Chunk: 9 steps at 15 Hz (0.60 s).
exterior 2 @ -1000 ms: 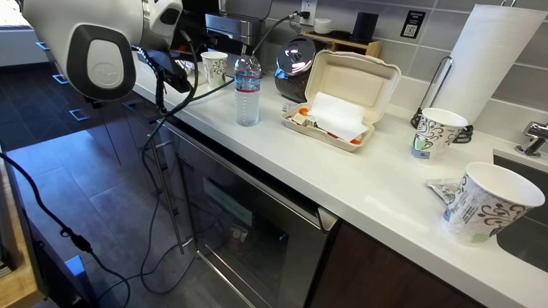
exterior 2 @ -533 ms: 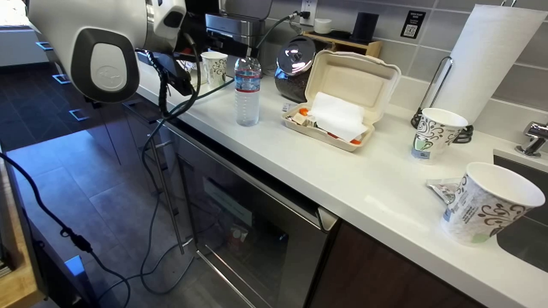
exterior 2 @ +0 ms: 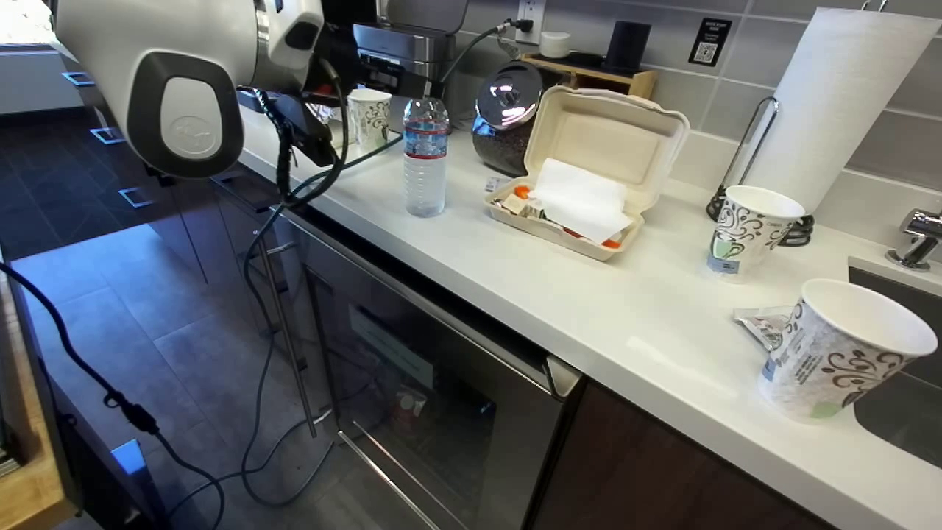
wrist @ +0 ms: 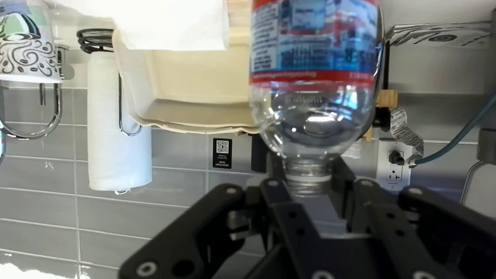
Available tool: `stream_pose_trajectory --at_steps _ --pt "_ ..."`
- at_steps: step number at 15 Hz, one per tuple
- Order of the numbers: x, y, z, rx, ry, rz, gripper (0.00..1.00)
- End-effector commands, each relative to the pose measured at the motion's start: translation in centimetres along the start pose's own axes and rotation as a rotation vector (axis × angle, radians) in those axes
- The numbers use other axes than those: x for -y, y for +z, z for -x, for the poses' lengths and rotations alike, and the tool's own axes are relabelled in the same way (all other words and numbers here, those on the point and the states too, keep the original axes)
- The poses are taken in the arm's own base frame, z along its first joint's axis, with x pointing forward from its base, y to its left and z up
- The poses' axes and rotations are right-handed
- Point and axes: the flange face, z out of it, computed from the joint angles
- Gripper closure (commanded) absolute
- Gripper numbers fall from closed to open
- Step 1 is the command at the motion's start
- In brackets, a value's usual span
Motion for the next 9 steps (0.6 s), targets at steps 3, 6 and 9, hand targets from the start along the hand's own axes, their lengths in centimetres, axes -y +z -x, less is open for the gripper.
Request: stream_pose_trajectory --at_steps 3,6,9 --pt "0.1 0.4 -0.5 -0.025 -0.008 0.012 0.93" --pt "0.6 0.6 -2.5 -0.069 -0.042 -0.006 0.92" --pt "1.8 1.5 -4.2 -0.112 -0.077 -0.037 0.92"
